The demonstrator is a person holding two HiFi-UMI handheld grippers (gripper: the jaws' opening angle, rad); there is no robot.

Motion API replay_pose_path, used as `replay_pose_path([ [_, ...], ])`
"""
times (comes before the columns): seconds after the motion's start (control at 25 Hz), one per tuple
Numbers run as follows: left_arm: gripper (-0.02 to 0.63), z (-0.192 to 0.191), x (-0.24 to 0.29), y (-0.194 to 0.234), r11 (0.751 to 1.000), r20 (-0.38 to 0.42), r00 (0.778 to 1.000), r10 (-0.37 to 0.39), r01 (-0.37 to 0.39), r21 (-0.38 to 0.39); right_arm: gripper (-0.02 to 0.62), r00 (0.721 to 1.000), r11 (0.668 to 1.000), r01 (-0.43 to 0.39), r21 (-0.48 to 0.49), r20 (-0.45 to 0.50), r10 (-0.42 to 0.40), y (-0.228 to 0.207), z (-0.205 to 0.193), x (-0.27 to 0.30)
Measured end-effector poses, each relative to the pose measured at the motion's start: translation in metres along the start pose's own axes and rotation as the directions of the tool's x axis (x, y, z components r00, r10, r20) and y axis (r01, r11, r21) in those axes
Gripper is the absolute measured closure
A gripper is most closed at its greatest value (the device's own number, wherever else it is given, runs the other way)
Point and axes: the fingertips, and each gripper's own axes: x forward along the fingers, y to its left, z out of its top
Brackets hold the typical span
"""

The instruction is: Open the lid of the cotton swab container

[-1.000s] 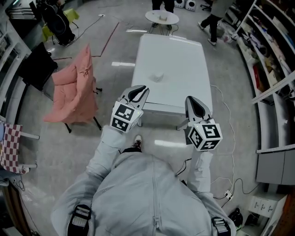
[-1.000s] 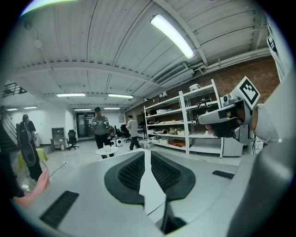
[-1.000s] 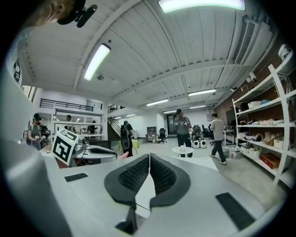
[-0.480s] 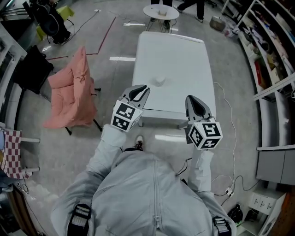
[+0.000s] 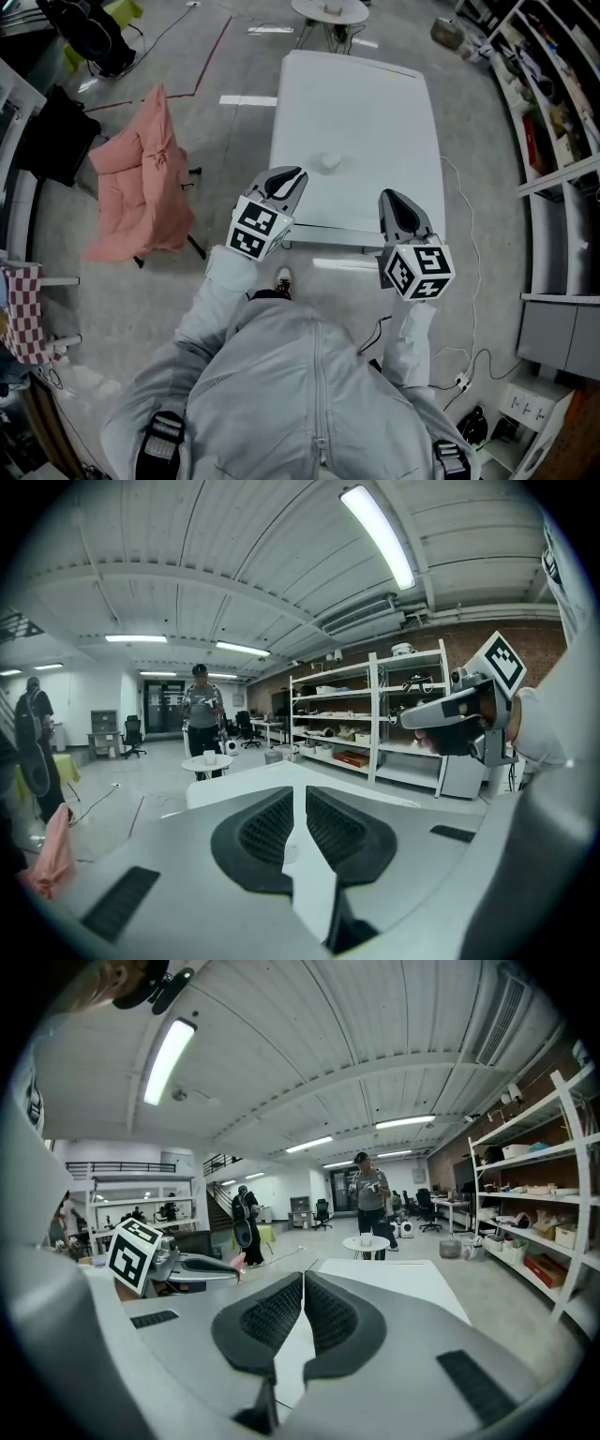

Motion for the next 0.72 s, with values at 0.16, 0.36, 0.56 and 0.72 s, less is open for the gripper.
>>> replay_pose_path([
  [0.16,0.552,-0.013,0.024,0.021,1.000,-0.028,0.999,-0.017,0.017,-0.012,0.560,1.000,1.000,0.004,0.023,-0.020,-0.004,-0.010,-0.008,0.034],
  [0.36,0.552,-0.027,0.060,0.040,0.999,-0.064,0.997,-0.048,0.047,-0.018,0.560,0.999,0.999,0.016,0.042,-0.047,-0.014,-0.031,-0.020,0.073],
  [0.56,0.552,-0.036,0.097,0.057,0.998,-0.108,0.992,-0.061,0.058,-0.032,0.560,0.996,0.999,0.019,0.039,-0.083,-0.016,-0.057,-0.024,0.105],
  [0.72,0.552,-0.036,0.125,0.050,0.999,-0.136,0.991,-0.014,0.007,-0.051,0.560,0.996,0.998,-0.017,0.060,-0.092,0.022,-0.098,-0.027,0.114],
])
